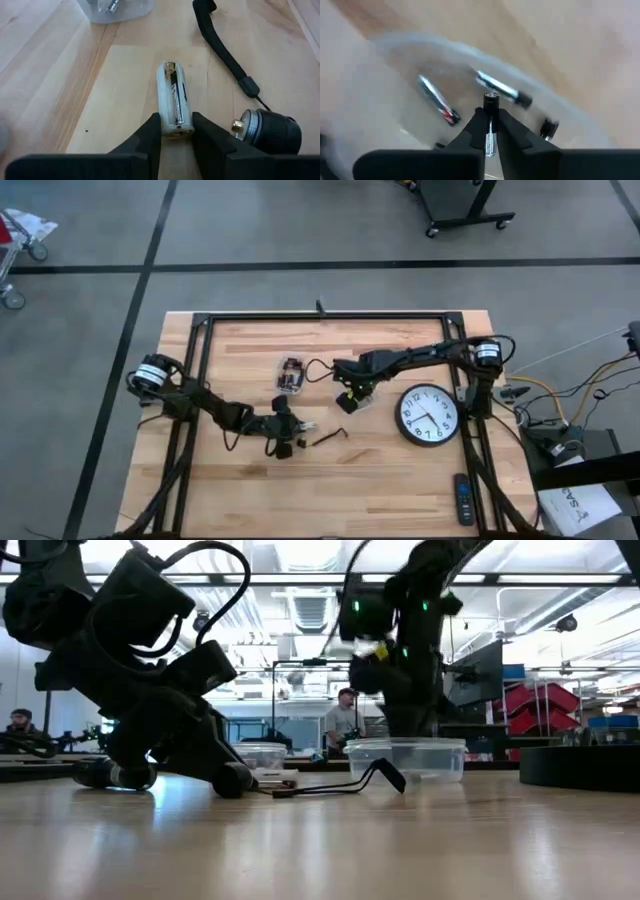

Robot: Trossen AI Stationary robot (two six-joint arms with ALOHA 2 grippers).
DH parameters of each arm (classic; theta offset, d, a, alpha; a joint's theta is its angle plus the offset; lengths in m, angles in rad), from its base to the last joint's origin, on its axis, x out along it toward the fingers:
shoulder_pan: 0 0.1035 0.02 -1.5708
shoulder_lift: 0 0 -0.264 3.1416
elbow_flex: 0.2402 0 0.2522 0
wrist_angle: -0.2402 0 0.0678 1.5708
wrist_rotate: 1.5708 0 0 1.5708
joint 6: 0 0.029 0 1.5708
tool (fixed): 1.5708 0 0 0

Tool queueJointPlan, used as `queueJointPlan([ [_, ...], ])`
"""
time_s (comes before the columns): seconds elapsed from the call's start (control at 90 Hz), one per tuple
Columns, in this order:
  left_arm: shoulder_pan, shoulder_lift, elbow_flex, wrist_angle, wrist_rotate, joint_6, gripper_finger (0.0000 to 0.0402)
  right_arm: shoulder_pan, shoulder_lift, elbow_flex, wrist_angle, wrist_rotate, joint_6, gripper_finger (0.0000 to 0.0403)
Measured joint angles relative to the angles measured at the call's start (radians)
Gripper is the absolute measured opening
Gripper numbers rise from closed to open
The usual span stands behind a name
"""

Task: Insert battery
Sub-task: Insert the silver battery into the flashlight's battery compartment

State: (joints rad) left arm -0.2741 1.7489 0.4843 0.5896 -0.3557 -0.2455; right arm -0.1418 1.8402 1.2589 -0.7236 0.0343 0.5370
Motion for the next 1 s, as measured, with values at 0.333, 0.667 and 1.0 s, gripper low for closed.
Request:
queueJointPlan([
  [0.333,0.0,0.0,0.0,0.0,0.0,0.0,0.0076,0.134,-0.006,0.049,0.301,-0.01,-0.351,0.0001],
  [0.667,0.0,0.0,0.0,0.0,0.001,0.0,0.0076,0.219,0.094,0.049,0.584,-0.016,-0.432,0.0],
  [1.0,0.0,0.0,0.0,0.0,0.002,-0.004,0.0076,0.225,0.177,0.048,0.679,-0.016,-0.477,0.0],
])
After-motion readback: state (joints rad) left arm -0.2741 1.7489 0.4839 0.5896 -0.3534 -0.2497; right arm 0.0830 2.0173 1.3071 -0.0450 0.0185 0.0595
